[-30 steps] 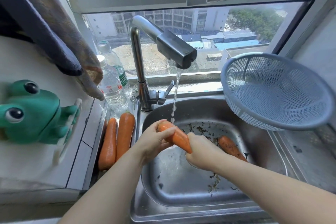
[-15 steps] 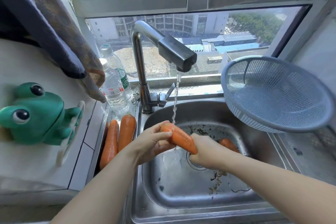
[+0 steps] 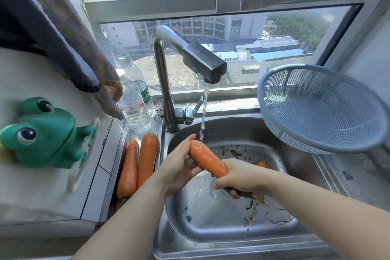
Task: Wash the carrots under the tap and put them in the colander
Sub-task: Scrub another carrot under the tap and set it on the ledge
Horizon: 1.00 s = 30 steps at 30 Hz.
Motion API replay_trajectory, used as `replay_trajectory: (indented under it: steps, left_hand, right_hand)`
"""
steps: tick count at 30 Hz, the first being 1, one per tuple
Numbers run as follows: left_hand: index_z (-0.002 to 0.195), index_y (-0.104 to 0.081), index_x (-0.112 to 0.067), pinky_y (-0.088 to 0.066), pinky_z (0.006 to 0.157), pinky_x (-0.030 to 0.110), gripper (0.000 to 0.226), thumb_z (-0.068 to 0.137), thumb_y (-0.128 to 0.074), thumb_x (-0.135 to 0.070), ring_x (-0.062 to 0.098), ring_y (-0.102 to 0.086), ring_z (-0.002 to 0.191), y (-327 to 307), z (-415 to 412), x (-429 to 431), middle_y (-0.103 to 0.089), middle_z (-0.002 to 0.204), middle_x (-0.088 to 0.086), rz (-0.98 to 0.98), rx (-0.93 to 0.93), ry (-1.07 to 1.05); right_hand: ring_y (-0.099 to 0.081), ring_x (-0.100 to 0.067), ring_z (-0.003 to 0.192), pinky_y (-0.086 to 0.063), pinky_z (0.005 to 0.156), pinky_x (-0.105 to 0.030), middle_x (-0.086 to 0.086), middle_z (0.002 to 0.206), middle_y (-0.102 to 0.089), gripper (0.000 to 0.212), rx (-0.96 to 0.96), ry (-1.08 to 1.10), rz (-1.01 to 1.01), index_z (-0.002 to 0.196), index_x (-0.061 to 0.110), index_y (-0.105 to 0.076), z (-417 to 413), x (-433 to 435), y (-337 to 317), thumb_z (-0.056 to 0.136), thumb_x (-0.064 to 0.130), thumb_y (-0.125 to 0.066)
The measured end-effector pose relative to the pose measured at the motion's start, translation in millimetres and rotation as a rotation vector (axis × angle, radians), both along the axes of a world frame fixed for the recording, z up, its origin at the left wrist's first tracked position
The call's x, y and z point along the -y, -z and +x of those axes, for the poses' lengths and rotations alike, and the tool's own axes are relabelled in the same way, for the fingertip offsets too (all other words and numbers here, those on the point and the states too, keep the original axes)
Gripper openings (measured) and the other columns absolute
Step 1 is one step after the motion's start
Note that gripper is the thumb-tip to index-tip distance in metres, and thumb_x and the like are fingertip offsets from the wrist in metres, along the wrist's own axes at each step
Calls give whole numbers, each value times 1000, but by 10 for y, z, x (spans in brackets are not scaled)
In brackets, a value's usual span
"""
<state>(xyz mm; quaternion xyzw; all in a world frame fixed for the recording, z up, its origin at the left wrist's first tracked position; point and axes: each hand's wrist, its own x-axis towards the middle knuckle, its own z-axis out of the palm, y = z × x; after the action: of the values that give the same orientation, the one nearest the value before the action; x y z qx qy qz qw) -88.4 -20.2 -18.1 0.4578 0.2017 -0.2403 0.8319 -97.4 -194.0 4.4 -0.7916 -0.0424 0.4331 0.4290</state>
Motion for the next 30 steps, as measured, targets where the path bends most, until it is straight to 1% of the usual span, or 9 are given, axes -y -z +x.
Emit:
replay_trajectory:
  steps: [3, 7, 10, 16, 18, 21, 24, 28, 30]
  left_hand:
    - [131, -46, -22, -55, 84, 42, 30, 103, -38, -29, 28, -57, 111, 51, -3, 210, -52, 125, 13, -8, 18, -119]
    - [141, -25, -31, -52, 91, 40, 56, 97, -52, -11, 23, -54, 108, 67, -4, 330, -44, 116, 0, 257, 203, 3]
    - [147, -13, -35, -44, 104, 42, 85, 88, -66, -6, 23, -51, 120, 62, -18, 258, -41, 125, -3, 427, 329, 140]
    - [99, -49, -30, -53, 83, 42, 6, 97, -50, -25, 18, -58, 89, 82, 4, 277, -57, 104, 9, 537, 270, -139]
    - [99, -54, -23, -53, 80, 41, 12, 100, -42, -27, 19, -59, 86, 90, 49, 266, -59, 101, 12, 557, 245, -192]
    - [97, -60, -15, -52, 74, 37, 27, 103, -38, -30, 21, -61, 82, 2, 131, 241, -64, 88, 10, 304, 43, -190]
    - [113, -52, -18, -51, 79, 35, 16, 101, -45, -24, 18, -59, 88, -42, 112, 289, -59, 96, 5, 199, 75, -147]
    - [150, -8, -33, -42, 106, 42, 77, 94, -58, -19, 17, -47, 122, 54, -50, 297, -37, 128, -6, 456, 335, 52]
    - [149, -18, -28, -45, 104, 44, 70, 93, -60, -20, 18, -52, 117, 110, -40, 284, -44, 125, -5, 501, 329, -22]
  right_hand:
    - [-46, -14, 46, -38, 49, -27, -1, 56, -50, 18, -95, 24, -13, 89, 14, -47, 41, 58, 32, 82, 16, -64]
    - [-62, -18, 70, -49, 63, -30, 0, 80, -62, 18, 368, 39, -354, 87, 16, -54, 53, 30, 204, 75, 21, -67]
    - [-61, -17, 74, -47, 62, -28, 2, 81, -62, 15, 450, 118, -335, 83, 18, -52, 2, -46, 249, 76, 22, -66]
    - [-50, -11, 43, -40, 44, -24, 0, 65, -54, 14, 303, 35, -229, 75, 18, -46, -18, -153, 148, 71, 12, -58]
    - [-49, -10, 40, -40, 44, -25, -1, 64, -51, 15, 282, 34, -209, 77, 17, -45, -23, -184, 89, 74, 10, -58]
    - [-44, -11, 34, -35, 41, -22, -3, 58, -48, 14, 186, 58, -168, 79, 14, -44, -20, -161, 26, 76, 9, -57]
    - [-43, -18, 40, -36, 46, -28, -4, 52, -49, 14, 116, 99, -145, 78, 13, -46, 0, -95, 40, 75, 11, -59]
    - [-45, -17, 42, -40, 49, -30, -4, 53, -51, 12, 73, 126, -108, 76, 11, -48, -18, -99, 42, 75, 9, -59]
    - [-46, -15, 40, -39, 45, -25, -4, 57, -51, 12, 146, 121, -154, 76, 13, -45, -64, -152, 41, 75, 8, -56]
